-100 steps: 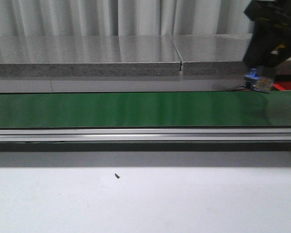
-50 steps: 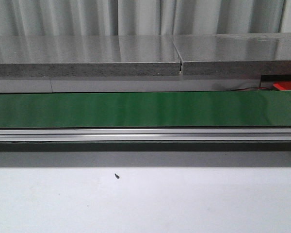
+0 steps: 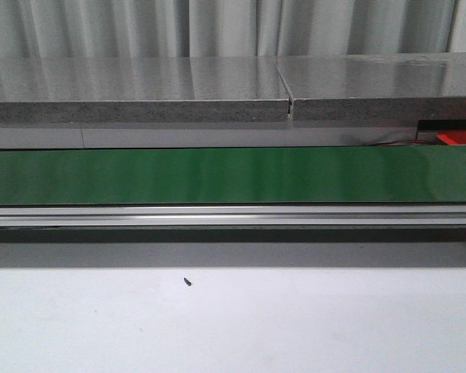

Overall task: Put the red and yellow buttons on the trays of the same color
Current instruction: 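Carry the yellow button into the yellow tray and open the right gripper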

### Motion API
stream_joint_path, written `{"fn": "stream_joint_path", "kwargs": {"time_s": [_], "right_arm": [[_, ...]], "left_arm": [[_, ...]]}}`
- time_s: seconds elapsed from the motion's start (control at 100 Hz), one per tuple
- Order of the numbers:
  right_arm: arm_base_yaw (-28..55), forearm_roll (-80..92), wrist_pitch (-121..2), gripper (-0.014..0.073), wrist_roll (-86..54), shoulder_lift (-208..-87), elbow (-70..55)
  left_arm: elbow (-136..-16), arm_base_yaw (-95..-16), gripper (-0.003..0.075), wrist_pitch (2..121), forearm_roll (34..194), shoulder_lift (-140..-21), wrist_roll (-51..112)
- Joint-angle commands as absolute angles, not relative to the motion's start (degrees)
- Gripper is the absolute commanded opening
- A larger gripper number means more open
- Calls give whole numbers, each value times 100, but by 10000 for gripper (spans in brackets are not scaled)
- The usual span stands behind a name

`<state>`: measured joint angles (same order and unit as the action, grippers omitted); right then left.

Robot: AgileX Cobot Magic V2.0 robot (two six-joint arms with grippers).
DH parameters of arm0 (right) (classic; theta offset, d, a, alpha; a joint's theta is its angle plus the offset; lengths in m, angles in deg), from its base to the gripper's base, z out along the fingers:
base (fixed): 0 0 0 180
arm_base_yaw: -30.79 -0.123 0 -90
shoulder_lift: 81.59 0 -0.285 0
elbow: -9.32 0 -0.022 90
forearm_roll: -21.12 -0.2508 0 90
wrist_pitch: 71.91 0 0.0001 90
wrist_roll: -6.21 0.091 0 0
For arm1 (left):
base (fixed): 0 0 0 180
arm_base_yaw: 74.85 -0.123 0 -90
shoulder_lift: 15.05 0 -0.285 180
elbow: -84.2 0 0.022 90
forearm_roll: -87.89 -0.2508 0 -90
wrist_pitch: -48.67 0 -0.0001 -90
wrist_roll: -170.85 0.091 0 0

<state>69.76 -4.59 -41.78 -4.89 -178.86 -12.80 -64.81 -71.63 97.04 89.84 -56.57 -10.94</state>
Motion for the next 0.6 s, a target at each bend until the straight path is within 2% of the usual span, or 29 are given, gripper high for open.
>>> {"fn": "stream_joint_path", "kwargs": {"time_s": [0.0, 0.25, 0.59], "right_arm": [[6999, -635, -4482, 194, -473, -17889, -1159], [6965, -673, -4594, 194, -473, -18369, -1159], [6965, -699, -4999, 194, -473, -18431, -1159]], "left_arm": [[-6637, -7127, -19, 9318, 9052, -5689, -1092], [-6637, -7127, -19, 9318, 9052, -5689, -1092], [-6637, -7127, -19, 9318, 9052, -5689, -1092]]}}
